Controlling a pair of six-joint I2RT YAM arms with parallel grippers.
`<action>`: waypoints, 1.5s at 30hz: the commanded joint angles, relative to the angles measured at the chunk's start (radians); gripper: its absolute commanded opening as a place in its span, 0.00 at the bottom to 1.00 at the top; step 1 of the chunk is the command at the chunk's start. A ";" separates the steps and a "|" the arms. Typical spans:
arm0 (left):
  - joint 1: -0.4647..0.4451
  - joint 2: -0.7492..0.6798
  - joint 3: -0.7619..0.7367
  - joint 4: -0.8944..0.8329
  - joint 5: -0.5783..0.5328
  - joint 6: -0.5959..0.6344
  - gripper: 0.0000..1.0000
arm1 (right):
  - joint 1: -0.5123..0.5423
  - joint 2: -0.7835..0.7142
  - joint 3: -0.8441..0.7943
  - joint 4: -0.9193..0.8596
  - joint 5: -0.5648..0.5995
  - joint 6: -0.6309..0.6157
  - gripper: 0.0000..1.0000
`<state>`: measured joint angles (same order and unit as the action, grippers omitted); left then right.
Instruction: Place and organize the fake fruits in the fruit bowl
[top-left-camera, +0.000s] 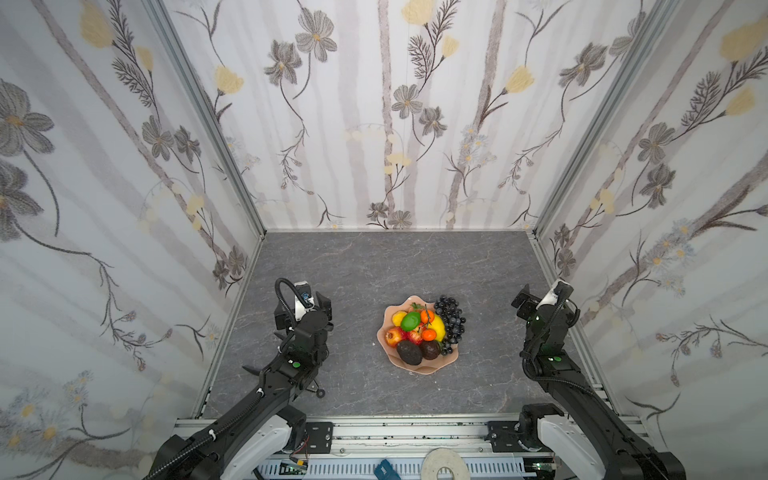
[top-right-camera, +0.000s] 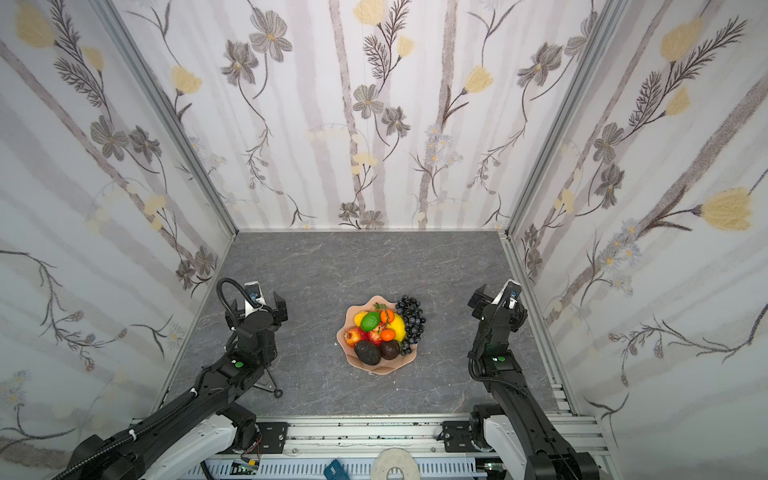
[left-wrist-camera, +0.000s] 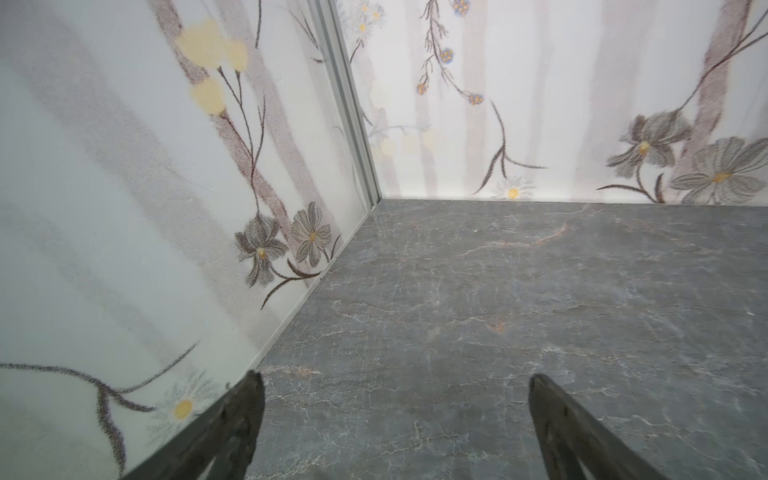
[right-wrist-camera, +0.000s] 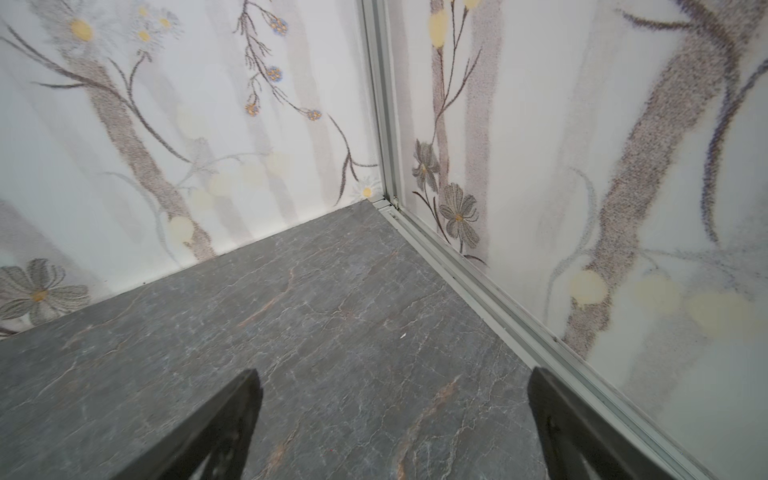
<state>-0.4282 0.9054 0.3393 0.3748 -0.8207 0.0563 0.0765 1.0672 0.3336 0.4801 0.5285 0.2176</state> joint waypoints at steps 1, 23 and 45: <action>0.087 0.048 -0.025 0.099 0.123 -0.012 1.00 | -0.004 0.072 -0.024 0.193 -0.013 -0.044 0.99; 0.379 0.635 0.025 0.540 0.704 -0.046 1.00 | -0.039 0.439 -0.122 0.807 -0.420 -0.205 1.00; 0.408 0.662 0.045 0.543 0.675 -0.085 1.00 | -0.038 0.444 -0.116 0.799 -0.417 -0.207 1.00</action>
<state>-0.0216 1.5688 0.3798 0.9012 -0.1528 -0.0261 0.0391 1.5066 0.2092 1.2549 0.1280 0.0208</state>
